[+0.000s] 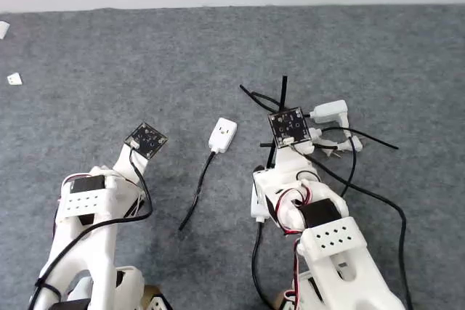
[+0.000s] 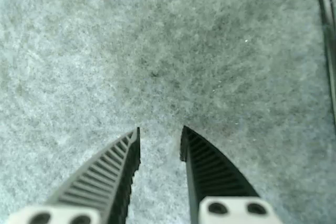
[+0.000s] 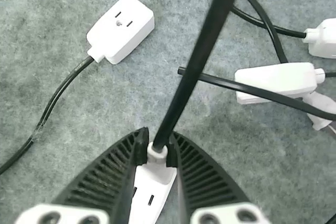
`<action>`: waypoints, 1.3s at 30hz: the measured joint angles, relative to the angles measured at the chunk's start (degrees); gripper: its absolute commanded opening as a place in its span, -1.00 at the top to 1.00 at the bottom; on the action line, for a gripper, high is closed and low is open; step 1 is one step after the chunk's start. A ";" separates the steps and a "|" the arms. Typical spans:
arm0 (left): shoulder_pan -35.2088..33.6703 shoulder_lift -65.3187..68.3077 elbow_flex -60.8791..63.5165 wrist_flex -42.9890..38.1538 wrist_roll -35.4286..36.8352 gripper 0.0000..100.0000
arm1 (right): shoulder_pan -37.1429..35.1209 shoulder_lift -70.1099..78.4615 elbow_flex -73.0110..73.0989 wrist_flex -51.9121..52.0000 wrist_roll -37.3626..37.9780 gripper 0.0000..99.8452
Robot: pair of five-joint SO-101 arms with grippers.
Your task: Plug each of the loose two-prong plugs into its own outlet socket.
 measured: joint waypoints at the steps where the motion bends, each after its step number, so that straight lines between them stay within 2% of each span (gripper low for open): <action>1: 0.00 0.00 0.00 0.00 0.00 0.77 | 0.00 0.00 0.09 -0.35 0.44 0.98; 12: 0.00 0.00 0.00 0.00 0.00 0.77 | 0.00 0.00 1.85 -2.55 2.29 0.98; 24: 0.00 0.00 0.00 0.00 0.00 0.77 | 0.00 -0.97 4.66 1.05 9.85 0.98; 29: 0.00 0.00 0.00 0.00 0.00 0.77 | -3.25 -1.41 5.10 1.85 13.36 0.97; 35: 0.00 0.00 0.00 0.00 0.00 0.77 | -5.98 -1.58 5.27 4.92 12.84 0.60; 39: 0.00 0.00 0.00 0.00 0.00 0.77 | -8.70 -0.26 5.19 9.49 4.75 0.50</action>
